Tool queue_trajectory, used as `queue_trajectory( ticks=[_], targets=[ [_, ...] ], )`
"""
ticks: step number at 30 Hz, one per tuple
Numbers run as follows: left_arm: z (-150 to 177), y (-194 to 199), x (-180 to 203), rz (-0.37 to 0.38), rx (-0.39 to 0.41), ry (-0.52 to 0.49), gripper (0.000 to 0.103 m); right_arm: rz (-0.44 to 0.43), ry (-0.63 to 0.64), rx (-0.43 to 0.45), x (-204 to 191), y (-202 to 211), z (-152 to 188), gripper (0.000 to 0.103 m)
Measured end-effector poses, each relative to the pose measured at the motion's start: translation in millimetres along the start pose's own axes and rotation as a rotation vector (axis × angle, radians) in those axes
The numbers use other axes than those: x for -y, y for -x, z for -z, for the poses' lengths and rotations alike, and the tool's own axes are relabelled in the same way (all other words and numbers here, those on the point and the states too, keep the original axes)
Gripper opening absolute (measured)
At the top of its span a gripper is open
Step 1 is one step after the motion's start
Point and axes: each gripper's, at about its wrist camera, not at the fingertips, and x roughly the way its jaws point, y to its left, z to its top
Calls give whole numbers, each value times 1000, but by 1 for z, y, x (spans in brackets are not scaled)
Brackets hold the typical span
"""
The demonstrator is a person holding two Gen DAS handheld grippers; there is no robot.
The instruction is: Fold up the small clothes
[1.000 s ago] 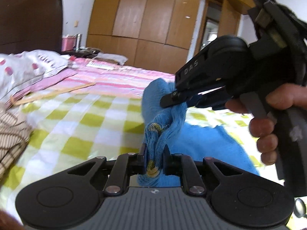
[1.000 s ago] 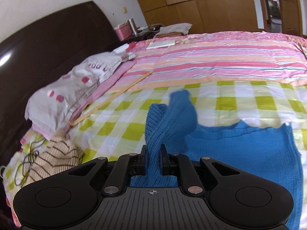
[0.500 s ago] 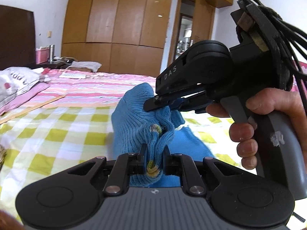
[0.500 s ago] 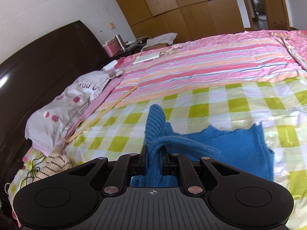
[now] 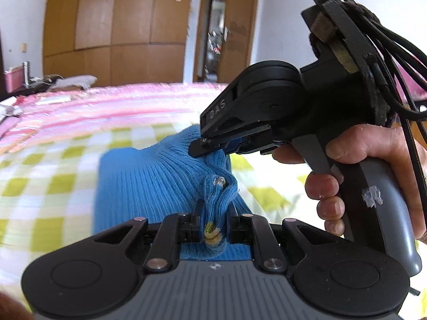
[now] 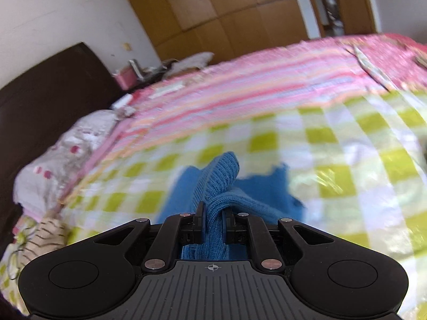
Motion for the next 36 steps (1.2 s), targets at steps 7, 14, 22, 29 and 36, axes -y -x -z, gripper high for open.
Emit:
queue_trajectory(
  ticks=[7,14,22,29,36],
  targets=[
    [12,-16,14,-5,-45,-56,20,-42,-61,-41,29,-12,14,15],
    [16,-14,26,-17,-55,-85,20,-94,-134,-66,37,-29,3,36],
    [8,-5,30,-15,-20,-92,20,-69,-62,-6,25,-26,-11,15],
    [16,-17,41,-4,-56,-103,21,0,-37,-3,42,-27,-3,14],
    [25,-5,45,2,-73,-141,21,3,-63,5,51,-27,0,22]
  ],
)
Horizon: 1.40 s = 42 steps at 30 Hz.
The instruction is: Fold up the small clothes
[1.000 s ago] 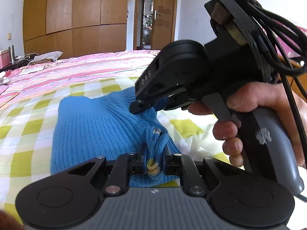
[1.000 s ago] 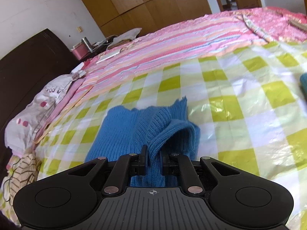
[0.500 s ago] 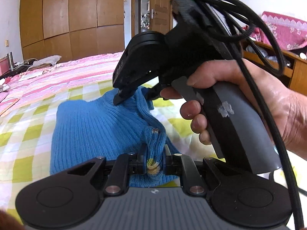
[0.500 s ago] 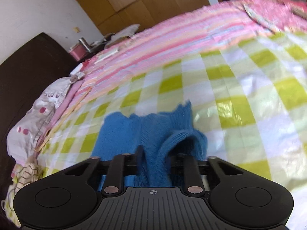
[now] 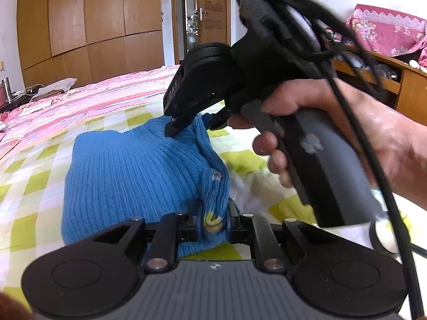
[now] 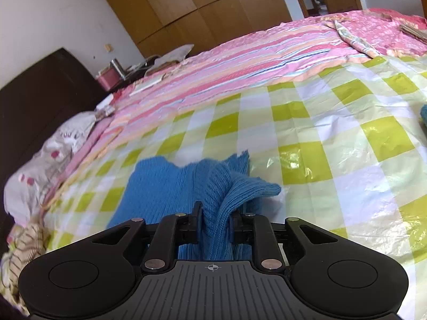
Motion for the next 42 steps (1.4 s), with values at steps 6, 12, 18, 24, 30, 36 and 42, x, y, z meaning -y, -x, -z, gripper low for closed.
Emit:
queue_trajectory(
  ticks=[6,12,18,24,30,36,42],
  targets=[
    [2,16,-2,20,11,5,21,41,-1,25,0,-2,-7,24],
    [1,25,-8,9,33,13,21,108,29,35,0,0,2,27],
    [2,33,-12,27,56,27,21,125,58,88,-5,34,4,27],
    [5,38,-21,-8,61,39,21,25,117,47,-19,66,29,28],
    [5,42,-46,-103,58,87,22,82,201,-63,-28,50,61,27],
    [4,39,-80,-176,42,152,22,82,137,-48,-16,57,59,30],
    [-6,21,-108,-166,46,240,37,41,77,-32,-9,58,56,70]
  ],
)
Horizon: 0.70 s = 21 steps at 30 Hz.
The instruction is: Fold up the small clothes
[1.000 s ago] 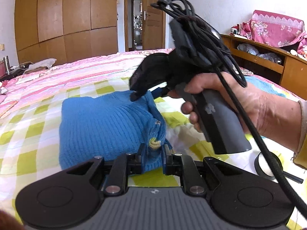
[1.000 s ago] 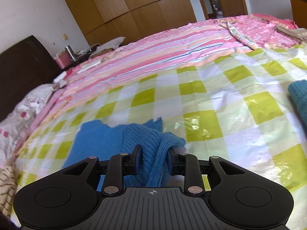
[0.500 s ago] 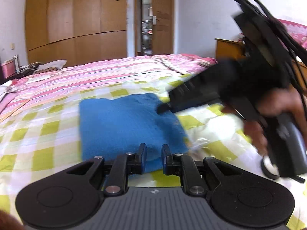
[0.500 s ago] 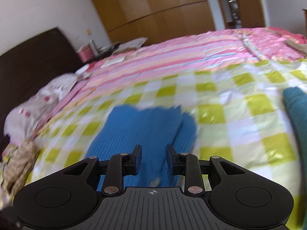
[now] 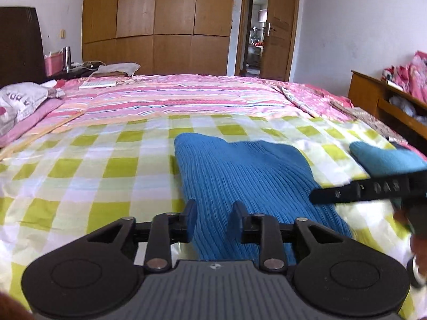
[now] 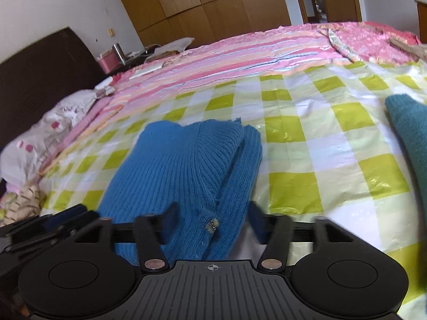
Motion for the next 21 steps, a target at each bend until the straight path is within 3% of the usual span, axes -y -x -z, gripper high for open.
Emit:
queue_trajectory(
  ticks=[8,13,18,21],
  targets=[
    [-9,-37,-13,55,-62,51,53,-62,-112,-64,17,-30,2,70],
    [-5,-44,-16,63,-56,53,62,-83,-114,-59,15,-36,2,70],
    [-5,-43,-27,101,-45,103,63,-99,-143,-25,21,-29,-1,70],
    [-4,-54,-31,136,-80,156,69,-123,-200,-35,28,-33,-2,70]
  ],
)
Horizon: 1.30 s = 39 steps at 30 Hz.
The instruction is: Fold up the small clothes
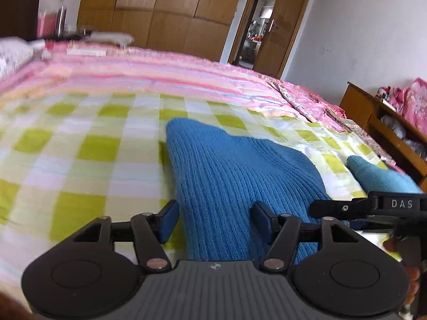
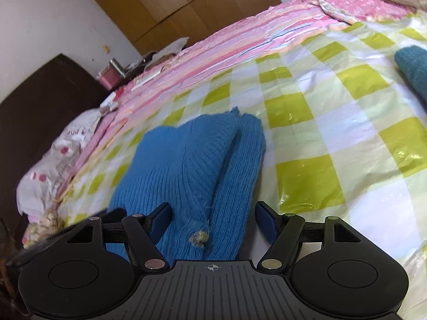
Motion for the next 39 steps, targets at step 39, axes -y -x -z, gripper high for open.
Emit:
queue_trajectory(
  ticks=[39],
  targets=[
    [74,115,33,-29,-106,-79,49,121,170,-28,-69,89,106,44]
  ],
)
